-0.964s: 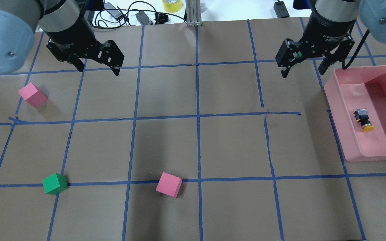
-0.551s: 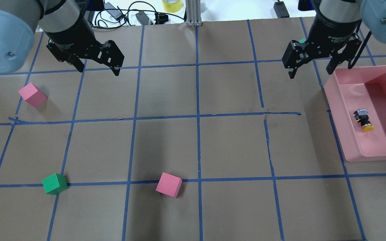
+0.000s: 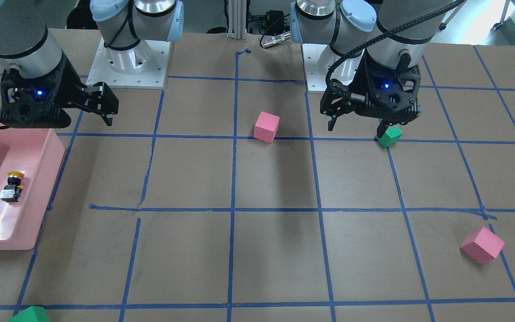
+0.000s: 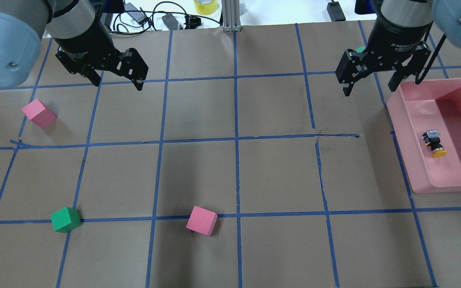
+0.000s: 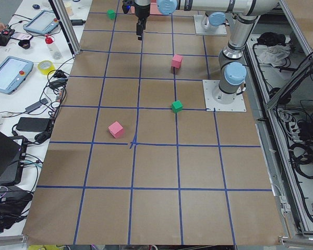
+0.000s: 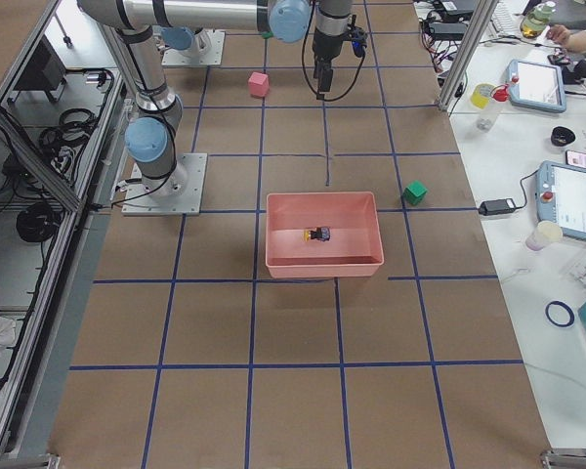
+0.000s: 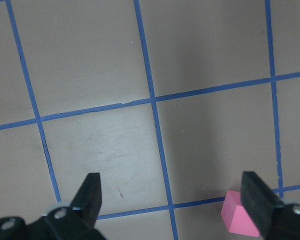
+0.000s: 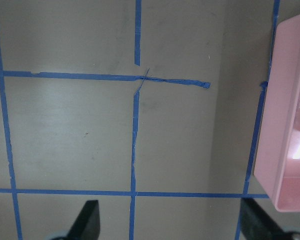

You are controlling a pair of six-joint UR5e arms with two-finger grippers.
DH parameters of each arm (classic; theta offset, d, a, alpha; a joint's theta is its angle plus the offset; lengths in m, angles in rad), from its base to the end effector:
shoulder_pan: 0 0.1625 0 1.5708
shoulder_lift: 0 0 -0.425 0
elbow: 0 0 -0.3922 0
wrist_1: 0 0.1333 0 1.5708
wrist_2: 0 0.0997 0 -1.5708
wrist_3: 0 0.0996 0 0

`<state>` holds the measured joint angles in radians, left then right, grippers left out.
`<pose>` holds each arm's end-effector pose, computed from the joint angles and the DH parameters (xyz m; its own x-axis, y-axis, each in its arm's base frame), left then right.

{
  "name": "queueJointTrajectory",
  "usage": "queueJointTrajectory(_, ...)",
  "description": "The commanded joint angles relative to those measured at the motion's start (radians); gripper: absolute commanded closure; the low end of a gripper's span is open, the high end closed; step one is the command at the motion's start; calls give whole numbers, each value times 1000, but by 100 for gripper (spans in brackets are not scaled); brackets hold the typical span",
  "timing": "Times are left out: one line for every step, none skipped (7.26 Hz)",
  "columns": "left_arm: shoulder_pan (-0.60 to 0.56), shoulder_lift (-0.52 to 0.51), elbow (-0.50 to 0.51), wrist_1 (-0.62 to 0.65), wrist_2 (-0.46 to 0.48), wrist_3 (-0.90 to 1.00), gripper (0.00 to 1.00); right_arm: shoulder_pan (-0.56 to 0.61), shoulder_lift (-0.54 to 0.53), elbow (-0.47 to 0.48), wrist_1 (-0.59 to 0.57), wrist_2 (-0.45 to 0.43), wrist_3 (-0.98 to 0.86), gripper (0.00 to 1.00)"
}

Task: Align button upright
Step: 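Move the right gripper toward the pink tray holding the yellow button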

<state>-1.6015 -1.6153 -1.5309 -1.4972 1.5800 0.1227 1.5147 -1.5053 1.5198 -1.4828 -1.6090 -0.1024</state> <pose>-0.1482 -0.5131 0.4928 -0.9882 0.1519 -0.0176 0.1527 0.9860 -0.0673 0.1008 -0.5154 0.4717 -0.9984 -0.0497 0.0273 -0.0465 0.9933 0.1057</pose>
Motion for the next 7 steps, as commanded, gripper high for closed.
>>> queueJointTrajectory(0, 0, 0, 0, 0, 0, 0, -8, 2, 2, 13, -12, 7, 0)
queueJointTrajectory(0, 0, 0, 0, 0, 0, 0, -11, 5, 8, 24, -3, -6, 0)
queueJointTrajectory(0, 0, 0, 0, 0, 0, 0, -39, 16, 8, 18, -2, -40, 0)
queueJointTrajectory(0, 0, 0, 0, 0, 0, 0, -103, 20, 8, 6, -15, -51, 0)
queueJointTrajectory(0, 0, 0, -2, 0, 0, 0, -188, 20, 10, 3, -9, -119, 0)
queueJointTrajectory(0, 0, 0, -2, 0, 0, 0, -259, 45, 19, -80, -15, -210, 0)
queueJointTrajectory(0, 0, 0, -2, 0, 0, 0, -318, 50, 43, -127, -6, -256, 0)
